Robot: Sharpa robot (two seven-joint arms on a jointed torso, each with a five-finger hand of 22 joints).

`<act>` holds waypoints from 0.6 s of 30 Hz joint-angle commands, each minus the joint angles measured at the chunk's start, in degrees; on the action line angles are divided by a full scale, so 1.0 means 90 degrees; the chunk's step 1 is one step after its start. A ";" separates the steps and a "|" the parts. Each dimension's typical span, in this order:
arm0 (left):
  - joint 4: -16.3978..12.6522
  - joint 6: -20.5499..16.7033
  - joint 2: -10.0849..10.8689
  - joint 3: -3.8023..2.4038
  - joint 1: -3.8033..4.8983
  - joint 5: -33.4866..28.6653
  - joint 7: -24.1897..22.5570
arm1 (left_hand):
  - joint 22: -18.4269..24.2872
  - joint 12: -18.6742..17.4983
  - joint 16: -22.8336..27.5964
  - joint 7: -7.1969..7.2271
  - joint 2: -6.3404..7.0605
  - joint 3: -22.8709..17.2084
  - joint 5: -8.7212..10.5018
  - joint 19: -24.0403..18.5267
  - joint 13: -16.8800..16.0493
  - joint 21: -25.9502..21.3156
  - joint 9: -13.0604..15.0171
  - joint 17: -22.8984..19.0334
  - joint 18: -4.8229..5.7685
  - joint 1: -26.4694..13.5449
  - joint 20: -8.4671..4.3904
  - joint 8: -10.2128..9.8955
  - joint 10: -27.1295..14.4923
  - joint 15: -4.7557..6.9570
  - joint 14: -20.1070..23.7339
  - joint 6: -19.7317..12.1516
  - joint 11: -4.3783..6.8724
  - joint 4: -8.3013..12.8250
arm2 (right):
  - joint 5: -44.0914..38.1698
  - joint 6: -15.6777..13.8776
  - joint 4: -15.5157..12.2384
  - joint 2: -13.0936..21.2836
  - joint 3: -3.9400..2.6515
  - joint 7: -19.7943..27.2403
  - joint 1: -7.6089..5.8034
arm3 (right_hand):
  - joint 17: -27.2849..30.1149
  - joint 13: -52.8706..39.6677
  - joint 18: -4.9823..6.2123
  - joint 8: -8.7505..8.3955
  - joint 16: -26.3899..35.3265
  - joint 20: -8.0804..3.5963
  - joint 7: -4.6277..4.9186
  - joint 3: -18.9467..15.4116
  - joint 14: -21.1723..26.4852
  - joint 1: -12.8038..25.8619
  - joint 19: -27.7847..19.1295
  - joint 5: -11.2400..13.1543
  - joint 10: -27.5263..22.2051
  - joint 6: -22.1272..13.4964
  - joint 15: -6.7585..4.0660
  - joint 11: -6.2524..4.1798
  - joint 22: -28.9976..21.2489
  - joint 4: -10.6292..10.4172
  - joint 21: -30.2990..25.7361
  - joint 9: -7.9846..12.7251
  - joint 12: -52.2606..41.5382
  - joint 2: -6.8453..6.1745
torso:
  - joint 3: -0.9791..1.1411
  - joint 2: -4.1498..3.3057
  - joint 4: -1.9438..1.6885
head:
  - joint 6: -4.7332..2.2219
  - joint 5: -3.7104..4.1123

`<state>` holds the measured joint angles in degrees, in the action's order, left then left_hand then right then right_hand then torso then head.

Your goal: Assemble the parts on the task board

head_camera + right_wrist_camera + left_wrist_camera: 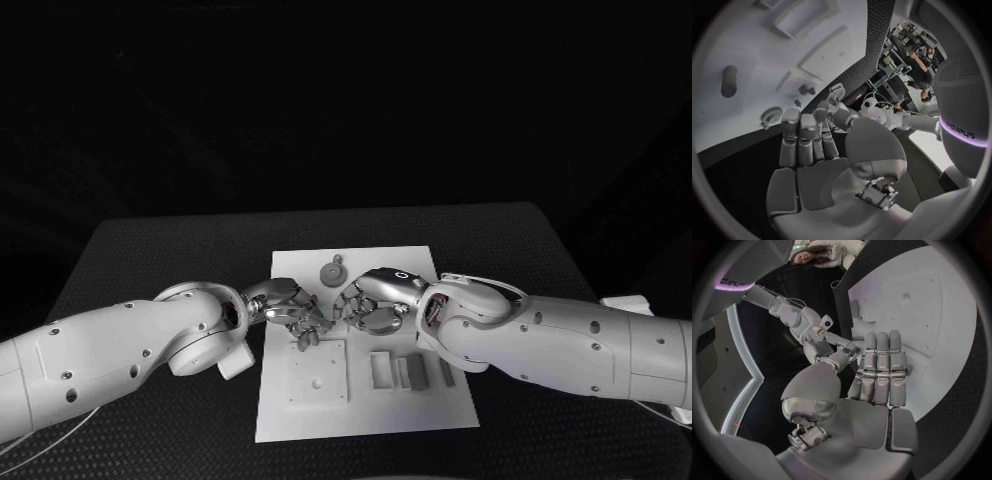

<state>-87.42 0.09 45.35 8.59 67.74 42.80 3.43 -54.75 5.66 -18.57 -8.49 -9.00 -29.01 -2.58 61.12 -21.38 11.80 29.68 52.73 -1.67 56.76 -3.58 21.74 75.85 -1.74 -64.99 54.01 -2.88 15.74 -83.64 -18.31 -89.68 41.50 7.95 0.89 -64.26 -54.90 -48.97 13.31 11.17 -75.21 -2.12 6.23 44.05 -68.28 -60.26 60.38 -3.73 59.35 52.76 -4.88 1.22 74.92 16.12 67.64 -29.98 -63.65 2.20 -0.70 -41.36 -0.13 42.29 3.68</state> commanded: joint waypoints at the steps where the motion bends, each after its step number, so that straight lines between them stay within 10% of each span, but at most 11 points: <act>1: -0.0011 0.0087 -0.0016 -0.0003 0.0004 -0.0130 -0.0024 | -0.0009 -0.0041 0.0039 0.0164 -0.0052 0.0003 -0.0034 -0.0037 -0.0011 -0.0021 0.0010 0.0011 -0.0104 -0.0038 -0.0002 0.0028 -0.0015 -0.0036 0.0017 0.0173 -0.0022 -0.0014 | -0.0092 0.0125 0.0003 -0.0022 0.0004 0.0012 0.0006 | -0.0006 0.0002 0.0188 -0.0034 0.0027 0.0005 0.0202 0.0031 0.0014 -0.0013 -0.0049 -0.0020 -0.0012 -0.0259 0.0033 0.0040 0.0093 0.0003 0.0011 0.0008 0.0025 0.0064 | 0.0000 -0.0001 0.0001 | 0.0007 -0.0004; 18: 0.0019 -0.0022 -0.0017 -0.0003 0.0004 -0.0158 0.0012 | -0.0012 -0.0043 0.0047 0.0164 -0.0072 0.0011 -0.0034 -0.0042 -0.0019 -0.0022 0.0021 0.0021 -0.0106 -0.0066 -0.0002 0.0027 -0.0014 -0.0036 0.0020 0.0173 -0.0022 -0.0005 | -0.0084 0.0233 -0.0024 -0.0045 0.0057 0.0068 0.0024 | -0.0011 -0.0001 0.0188 -0.0007 0.0026 0.0011 0.0204 0.0031 0.0019 0.0006 -0.0056 -0.0019 -0.0018 -0.0215 0.0035 0.0041 0.0094 0.0008 0.0010 0.0005 0.0021 0.0088 | 0.0000 0.0000 0.0002 | 0.0022 -0.0007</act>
<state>-87.24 0.07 45.33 8.61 67.72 42.07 3.74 -54.80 5.66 -18.36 -8.49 -9.27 -28.86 -2.70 61.12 -21.49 11.80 29.76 52.83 -1.67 56.45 -3.58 21.80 75.85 -1.74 -64.99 54.02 -2.89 15.74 -83.85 -17.40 -89.71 41.14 8.43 0.93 -64.14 -54.95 -48.96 13.30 11.15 -75.21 -2.03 6.34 44.05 -68.28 -60.03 60.28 -3.73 59.25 52.65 -4.88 1.14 74.91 16.12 67.64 -29.98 -63.65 2.42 -0.70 -41.36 -0.10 42.47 3.64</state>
